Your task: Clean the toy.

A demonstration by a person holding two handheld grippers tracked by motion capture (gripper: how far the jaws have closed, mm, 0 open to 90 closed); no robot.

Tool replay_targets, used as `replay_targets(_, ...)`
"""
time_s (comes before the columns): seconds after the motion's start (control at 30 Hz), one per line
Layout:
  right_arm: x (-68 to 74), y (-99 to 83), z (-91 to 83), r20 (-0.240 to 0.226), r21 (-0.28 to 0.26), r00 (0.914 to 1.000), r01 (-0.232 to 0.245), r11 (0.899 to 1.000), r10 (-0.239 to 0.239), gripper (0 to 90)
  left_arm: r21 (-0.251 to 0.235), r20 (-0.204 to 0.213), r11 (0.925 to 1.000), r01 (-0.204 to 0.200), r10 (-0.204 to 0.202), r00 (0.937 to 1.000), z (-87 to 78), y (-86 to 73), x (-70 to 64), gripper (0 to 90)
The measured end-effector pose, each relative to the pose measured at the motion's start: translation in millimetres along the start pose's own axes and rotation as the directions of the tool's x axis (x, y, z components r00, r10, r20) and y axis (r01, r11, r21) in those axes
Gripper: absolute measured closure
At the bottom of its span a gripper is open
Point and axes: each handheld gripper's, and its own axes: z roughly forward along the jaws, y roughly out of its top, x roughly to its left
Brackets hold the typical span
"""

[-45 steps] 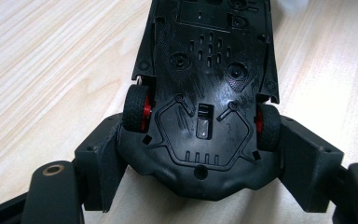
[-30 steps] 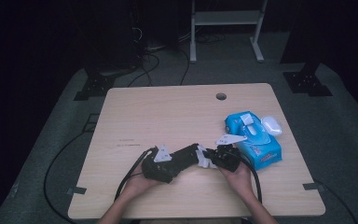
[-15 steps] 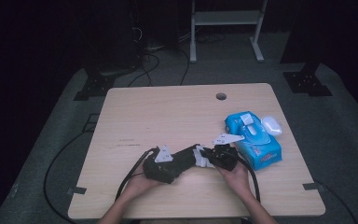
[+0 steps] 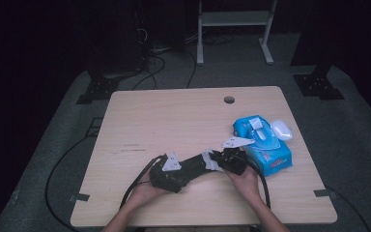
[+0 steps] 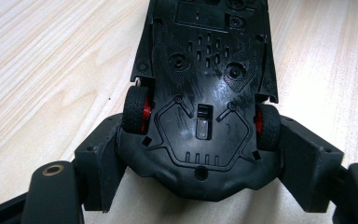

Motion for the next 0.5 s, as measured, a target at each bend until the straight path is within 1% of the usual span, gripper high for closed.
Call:
replay_targets(0.03,6.3,2.2,1.7,-0.007,-0.003,0.9994,0.035,0.999,-0.035,82.0,-0.001,0.002,1.0000,-0.001,0.001,1.0000,0.2,0.2,-0.4,24.4)
replay_targets(0.1,15.3,6.1,7.0,-0.031,-0.011,0.9961,0.083,0.997,-0.083,81.5,-0.007,0.008,0.9999,-0.009,0.009,0.9999,0.8,0.7,-2.5,24.4)
replay_targets(0.17,17.4,7.0,10.5,-0.020,-0.003,0.9934,0.113,0.994,-0.113,81.5,-0.004,0.011,1.0000,-0.003,0.003,0.9999,0.1,0.9,-3.5,24.3)
replay_targets(0.2,14.1,6.5,9.5,-0.016,-0.006,0.9953,0.096,0.995,-0.096,81.5,-0.008,0.015,1.0000,0.001,-0.001,0.9999,0.0,0.5,-3.4,24.3)
replay_targets(0.27,4.0,4.8,5.6,0.019,-0.009,0.9978,0.064,0.998,-0.064,81.6,-0.011,0.024,0.9999,0.009,-0.009,0.9997,0.0,0.4,-2.2,24.3)
replay_targets(0.3,-1.0,3.6,3.4,0.026,-0.010,0.9988,0.042,0.999,-0.042,81.8,-0.012,0.024,0.9999,0.004,-0.004,0.9997,0.5,0.7,-2.3,24.3)
replay_targets(0.33,-3.8,2.8,1.8,0.017,-0.012,0.9997,0.017,1.000,-0.017,81.9,-0.010,0.018,1.0000,-0.003,0.003,0.9998,0.9,1.0,-3.0,24.3)
replay_targets(0.37,-2.8,2.6,1.4,0.014,-0.013,0.9998,0.013,1.000,-0.013,81.9,-0.008,0.014,0.9999,-0.008,0.009,0.9999,1.3,1.3,-3.7,24.3)
replay_targets(0.4,1.5,3.1,2.2,0.013,-0.013,0.9994,0.032,0.999,-0.031,81.8,-0.009,0.010,0.9999,-0.012,0.012,0.9999,1.6,1.2,-4.2,24.4)
replay_targets(0.43,7.3,3.8,3.9,-0.004,-0.015,0.9986,0.052,0.999,-0.053,81.8,-0.011,0.009,0.9999,-0.012,0.012,0.9999,1.5,1.0,-4.2,24.4)
replay_targets(0.47,13.4,4.7,6.5,-0.021,-0.016,0.9961,0.085,0.996,-0.085,81.8,-0.010,0.010,0.9999,-0.012,0.013,0.9999,1.3,0.9,-4.1,24.4)
replay_targets(0.5,19.1,5.4,9.3,-0.016,-0.014,0.9915,0.129,0.992,-0.129,81.7,-0.009,0.010,0.9999,-0.008,0.008,0.9999,1.1,1.0,-4.0,24.4)
